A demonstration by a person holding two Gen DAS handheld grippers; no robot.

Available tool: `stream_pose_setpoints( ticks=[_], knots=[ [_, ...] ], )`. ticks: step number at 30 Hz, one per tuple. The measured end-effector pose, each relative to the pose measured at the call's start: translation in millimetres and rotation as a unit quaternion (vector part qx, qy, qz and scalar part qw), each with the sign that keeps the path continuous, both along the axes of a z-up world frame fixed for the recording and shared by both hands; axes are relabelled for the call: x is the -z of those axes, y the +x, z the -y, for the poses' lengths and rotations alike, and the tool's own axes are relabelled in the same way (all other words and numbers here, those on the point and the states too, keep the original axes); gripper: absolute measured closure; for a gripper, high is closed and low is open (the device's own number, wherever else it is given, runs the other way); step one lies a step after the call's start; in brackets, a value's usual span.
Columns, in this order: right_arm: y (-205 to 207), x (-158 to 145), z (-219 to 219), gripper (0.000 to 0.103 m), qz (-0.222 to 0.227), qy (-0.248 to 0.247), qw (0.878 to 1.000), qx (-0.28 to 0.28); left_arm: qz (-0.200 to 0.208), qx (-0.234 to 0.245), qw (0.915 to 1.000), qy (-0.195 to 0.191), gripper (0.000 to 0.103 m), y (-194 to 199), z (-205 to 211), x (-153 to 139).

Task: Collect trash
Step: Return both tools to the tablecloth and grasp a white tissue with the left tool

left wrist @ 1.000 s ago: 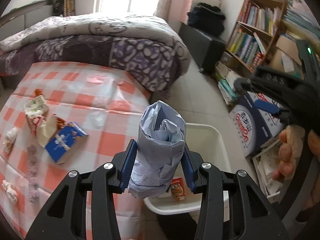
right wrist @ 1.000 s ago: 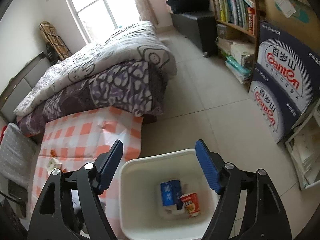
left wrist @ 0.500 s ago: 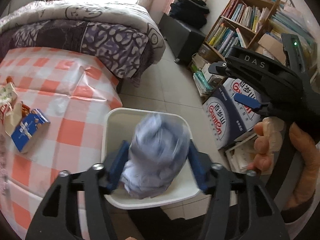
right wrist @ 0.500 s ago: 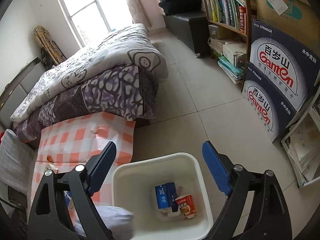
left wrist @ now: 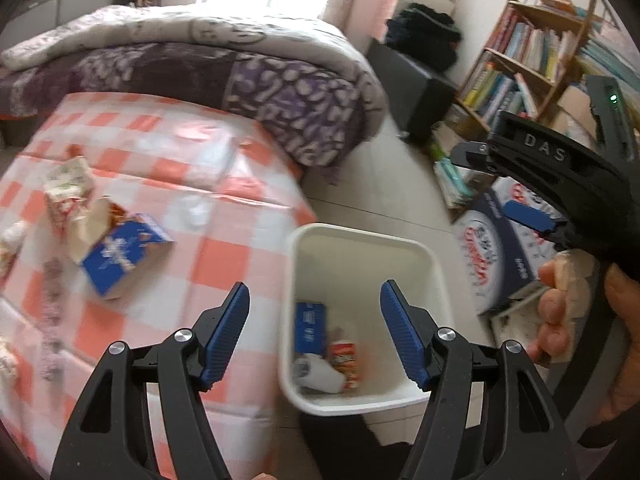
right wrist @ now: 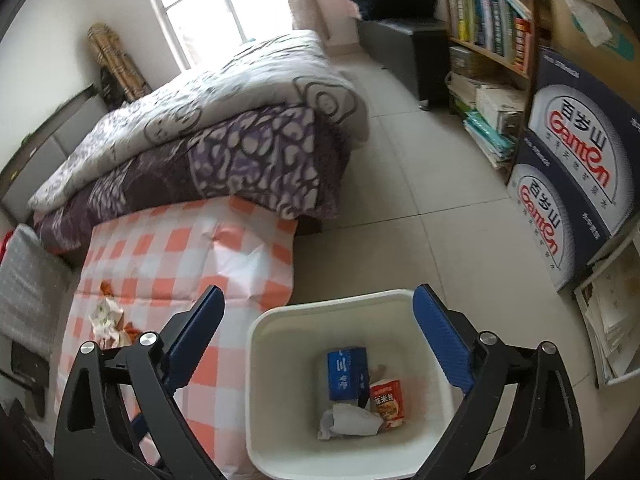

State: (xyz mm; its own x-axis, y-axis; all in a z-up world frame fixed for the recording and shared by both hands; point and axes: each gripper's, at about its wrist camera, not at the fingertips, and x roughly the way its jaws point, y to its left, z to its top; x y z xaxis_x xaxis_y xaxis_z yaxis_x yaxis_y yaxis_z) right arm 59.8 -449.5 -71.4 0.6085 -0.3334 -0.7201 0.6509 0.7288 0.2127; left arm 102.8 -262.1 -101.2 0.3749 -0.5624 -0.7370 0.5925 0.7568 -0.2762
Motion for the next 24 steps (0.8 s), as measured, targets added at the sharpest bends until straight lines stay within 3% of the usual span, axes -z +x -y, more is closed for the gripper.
stream_pose_setpoints(
  ticks=[9, 14, 18, 24],
  knots=[
    [38, 14, -48, 0.007, -0.027, 0.011, 0.998, -0.062, 0.016, -0.09, 0.9933, 0.071, 0.029, 23, -54, 19],
    [59, 26, -83, 0.007, -0.048, 0.008, 0.994, -0.101, 0.019, -0.155, 0.9808, 0.117, 0.027, 38, -93, 32],
    [76, 37, -111, 0.007, -0.067, 0.002, 0.989, -0.13, 0.025, -0.214, 0.9649, 0.151, 0.025, 49, -128, 40],
    [96, 50, -144, 0.007, -0.086, -0.003, 0.984, -0.159, 0.006, -0.321, 0.928, 0.189, 0.025, 68, -190, 56]
  ],
)
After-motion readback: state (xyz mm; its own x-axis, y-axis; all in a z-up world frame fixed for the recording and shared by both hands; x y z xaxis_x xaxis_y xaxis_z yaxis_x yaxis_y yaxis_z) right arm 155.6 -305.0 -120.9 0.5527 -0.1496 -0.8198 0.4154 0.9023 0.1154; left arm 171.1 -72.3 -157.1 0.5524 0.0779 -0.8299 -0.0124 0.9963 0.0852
